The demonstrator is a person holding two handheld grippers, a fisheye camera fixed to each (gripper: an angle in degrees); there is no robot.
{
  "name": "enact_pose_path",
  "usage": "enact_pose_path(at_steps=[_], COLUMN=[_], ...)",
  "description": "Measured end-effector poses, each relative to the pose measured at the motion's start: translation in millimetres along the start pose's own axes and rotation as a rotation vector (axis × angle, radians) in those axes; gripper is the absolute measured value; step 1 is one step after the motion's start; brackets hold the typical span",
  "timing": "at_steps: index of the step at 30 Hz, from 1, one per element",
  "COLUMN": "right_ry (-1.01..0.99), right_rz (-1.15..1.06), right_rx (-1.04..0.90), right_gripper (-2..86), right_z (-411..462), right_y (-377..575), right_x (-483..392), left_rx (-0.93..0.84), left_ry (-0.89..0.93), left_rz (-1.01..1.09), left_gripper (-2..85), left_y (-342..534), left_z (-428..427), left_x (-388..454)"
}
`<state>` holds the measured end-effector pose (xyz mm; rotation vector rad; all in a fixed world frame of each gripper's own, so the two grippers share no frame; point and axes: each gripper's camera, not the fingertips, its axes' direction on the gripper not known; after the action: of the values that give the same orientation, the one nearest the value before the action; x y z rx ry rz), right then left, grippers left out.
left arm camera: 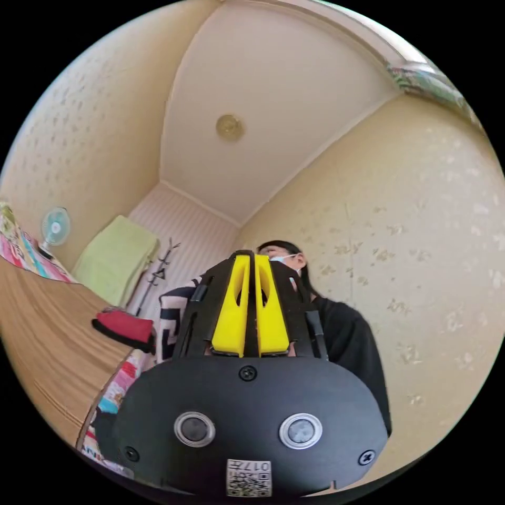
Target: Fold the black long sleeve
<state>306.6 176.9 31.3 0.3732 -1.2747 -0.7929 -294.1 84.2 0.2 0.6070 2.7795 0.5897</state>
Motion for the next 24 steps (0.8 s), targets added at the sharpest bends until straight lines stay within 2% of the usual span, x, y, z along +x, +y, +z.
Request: enact_pose_path(at_steps=[3, 8, 11, 15, 19, 20, 22, 24], right_ry=[0.0, -0.046, -0.219, -0.38, -0.44, -0.476, -0.537, -0.514], right_rz=[0.004, 0.071, 0.15, 0.147, 0.138, 0.124, 0.09, 0.1], right_rx=[0.014, 0.03, 0.09, 0.013, -0.037, -0.049, 0.003, 0.078], right_gripper=[1.1, 3.6, 10.0, 14.1, 10.4, 6.3, 3.4, 2.2], right_z=[-14, -31, -39, -25, -14, -13, -21, -37], right_y=[1, 3, 4, 3, -3, -5, -5, -5], right_x=[4, 24, 45, 54, 53, 53, 52, 53], left_rx=[-0.179, -0.278, -0.277, -0.27, -0.25, -0.241, -0.23, -0.205], left_ry=[0.133, 0.24, 0.199, 0.13, 0.132, 0.13, 0.111, 0.086], left_rz=[-0.046, -0.022, -0.018, -0.017, -0.044, -0.058, -0.077, -0.096], left_gripper=[-0.8, -0.8, -0.8, -0.8, -0.8, -0.8, -0.8, -0.8], left_y=[-23, -41, -46, -45, -39, -37, -33, -26], left_z=[59, 128, 146, 152, 149, 146, 140, 127], left_x=[-15, -29, -37, -54, -76, -84, -95, -108])
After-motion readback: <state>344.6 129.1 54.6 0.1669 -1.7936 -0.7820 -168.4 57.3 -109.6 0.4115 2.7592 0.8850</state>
